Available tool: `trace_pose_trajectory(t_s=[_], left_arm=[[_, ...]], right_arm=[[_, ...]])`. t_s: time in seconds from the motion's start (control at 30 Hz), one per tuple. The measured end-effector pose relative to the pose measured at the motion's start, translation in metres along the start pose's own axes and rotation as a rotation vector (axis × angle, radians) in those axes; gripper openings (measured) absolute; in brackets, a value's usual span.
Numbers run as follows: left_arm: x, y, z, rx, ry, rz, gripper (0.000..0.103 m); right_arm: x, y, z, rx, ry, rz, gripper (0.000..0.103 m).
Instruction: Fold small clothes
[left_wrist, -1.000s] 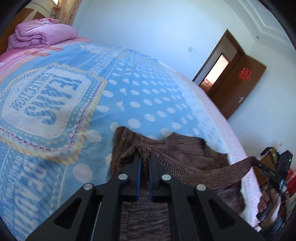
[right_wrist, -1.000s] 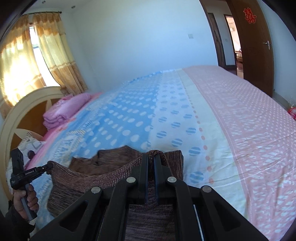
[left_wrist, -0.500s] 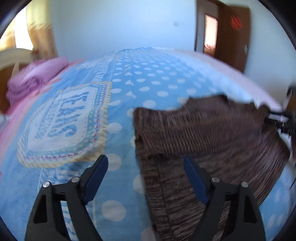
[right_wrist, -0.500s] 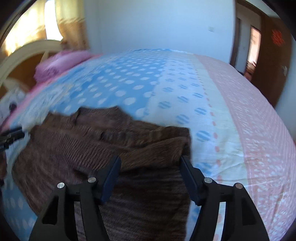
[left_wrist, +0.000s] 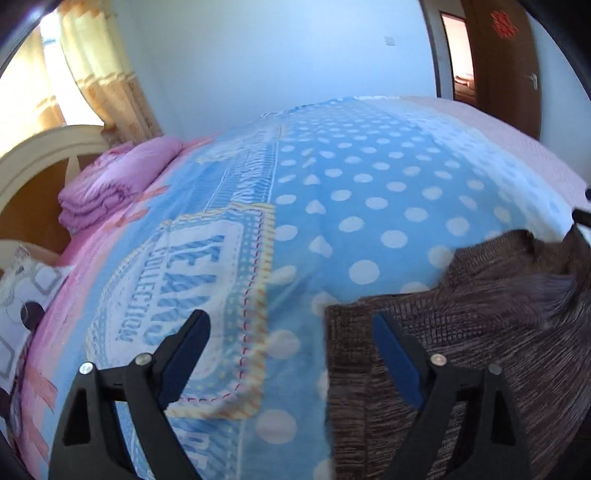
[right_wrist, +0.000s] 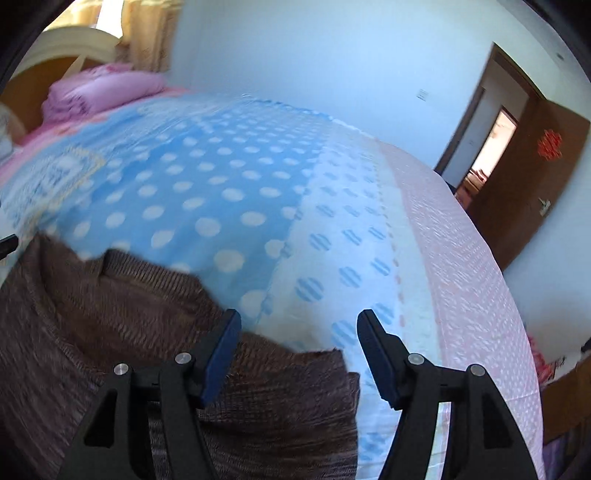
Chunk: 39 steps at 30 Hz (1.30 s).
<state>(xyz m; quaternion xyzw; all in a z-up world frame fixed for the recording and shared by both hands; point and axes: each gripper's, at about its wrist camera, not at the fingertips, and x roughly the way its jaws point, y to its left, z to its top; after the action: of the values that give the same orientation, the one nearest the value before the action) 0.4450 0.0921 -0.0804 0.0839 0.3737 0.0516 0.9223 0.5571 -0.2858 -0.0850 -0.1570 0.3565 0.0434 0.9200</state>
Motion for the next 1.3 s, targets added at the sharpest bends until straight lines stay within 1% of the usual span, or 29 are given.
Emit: trace_pose_trajectory(t_s=[0.07, 0.17, 0.23, 0.27, 0.33, 0.37, 0.43, 0.5, 0.53, 0.57, 0.6, 0.63, 0.67, 0.7, 0.73, 0.77, 0.8, 0.87, 0.93, 1.0, 1.03, 1.1, 1.13, 1.17, 1.2, 1.23, 1.3], left_arm=[[0.001, 0.010, -0.009, -0.003, 0.018, 0.007, 0.095], [0.000, 0.019, -0.035, -0.012, 0.062, 0.007, 0.095], [-0.007, 0.027, -0.054, -0.047, 0.073, -0.029, 0.094], [-0.013, 0.031, -0.065, -0.070, 0.080, -0.062, 0.094], [-0.029, 0.035, -0.084, -0.115, 0.091, -0.128, 0.094], [-0.035, 0.037, -0.094, -0.135, 0.092, -0.171, 0.094], [-0.041, 0.035, -0.109, -0.161, 0.119, -0.231, 0.093], [-0.041, 0.028, -0.118, -0.178, 0.129, -0.280, 0.087], [-0.039, 0.021, -0.119, -0.156, 0.135, -0.287, 0.086], [-0.037, 0.011, -0.120, -0.121, 0.138, -0.260, 0.086], [-0.035, 0.008, -0.120, -0.110, 0.134, -0.245, 0.086], [-0.032, 0.004, -0.118, -0.107, 0.130, -0.242, 0.086], [-0.028, 0.002, -0.117, -0.112, 0.134, -0.240, 0.086], [-0.026, 0.002, -0.115, -0.115, 0.135, -0.234, 0.088], [-0.024, 0.002, -0.113, -0.119, 0.136, -0.227, 0.089], [-0.022, 0.000, -0.111, -0.123, 0.128, -0.217, 0.090], [-0.023, 0.001, -0.114, -0.121, 0.124, -0.211, 0.092], [-0.022, 0.000, -0.114, -0.125, 0.115, -0.209, 0.092], [-0.023, 0.005, -0.117, -0.136, 0.109, -0.221, 0.092], [-0.024, 0.009, -0.118, -0.164, 0.100, -0.227, 0.092], [-0.024, 0.010, -0.120, -0.172, 0.096, -0.231, 0.092], [-0.023, 0.010, -0.120, -0.171, 0.095, -0.233, 0.092], [-0.023, 0.010, -0.120, -0.172, 0.094, -0.236, 0.092], [-0.023, 0.011, -0.120, -0.176, 0.093, -0.239, 0.092], [-0.023, 0.011, -0.121, -0.178, 0.091, -0.242, 0.092], [-0.023, 0.012, -0.121, -0.180, 0.090, -0.244, 0.092], [-0.024, 0.013, -0.122, -0.184, 0.084, -0.247, 0.092]], right_arm=[[-0.002, -0.004, -0.011, 0.001, -0.003, 0.013, 0.066], [-0.006, -0.013, -0.036, 0.018, 0.009, 0.029, 0.066], [-0.011, -0.026, -0.055, 0.073, 0.025, 0.087, 0.066], [-0.015, -0.033, -0.064, 0.102, 0.028, 0.121, 0.066], [-0.019, -0.043, -0.078, 0.142, 0.032, 0.160, 0.066], [-0.018, -0.050, -0.084, 0.168, 0.041, 0.186, 0.066], [-0.012, -0.060, -0.088, 0.217, 0.071, 0.236, 0.066], [-0.005, -0.063, -0.085, 0.233, 0.073, 0.253, 0.057], [-0.001, -0.062, -0.080, 0.231, 0.070, 0.248, 0.056], [0.001, -0.061, -0.077, 0.234, 0.073, 0.256, 0.054], [0.007, -0.059, -0.073, 0.239, 0.089, 0.280, 0.051], [0.016, -0.054, -0.070, 0.240, 0.128, 0.302, 0.047], [0.022, -0.049, -0.068, 0.231, 0.152, 0.294, 0.024], [0.024, -0.042, -0.066, 0.202, 0.152, 0.256, 0.003], [0.022, -0.037, -0.065, 0.176, 0.135, 0.227, 0.003], [0.020, -0.038, -0.065, 0.176, 0.116, 0.200, 0.003], [0.019, -0.043, -0.066, 0.206, 0.105, 0.170, 0.003], [0.025, -0.058, -0.069, 0.261, 0.121, 0.124, 0.003], [0.029, -0.058, -0.072, 0.220, 0.138, 0.120, 0.003], [0.020, -0.052, -0.070, 0.168, 0.113, 0.100, 0.005], [0.011, -0.047, -0.066, 0.141, 0.089, 0.085, 0.008], [-0.007, -0.040, -0.058, 0.129, 0.036, 0.088, 0.038], [-0.019, -0.034, -0.053, 0.131, -0.006, 0.120, 0.039], [-0.026, -0.027, -0.048, 0.128, -0.020, 0.173, 0.039], [-0.031, -0.013, -0.043, 0.113, -0.006, 0.258, 0.039], [-0.032, 0.000, -0.040, 0.097, 0.013, 0.319, 0.039], [-0.031, 0.033, -0.036, 0.051, 0.047, 0.405, 0.039]])
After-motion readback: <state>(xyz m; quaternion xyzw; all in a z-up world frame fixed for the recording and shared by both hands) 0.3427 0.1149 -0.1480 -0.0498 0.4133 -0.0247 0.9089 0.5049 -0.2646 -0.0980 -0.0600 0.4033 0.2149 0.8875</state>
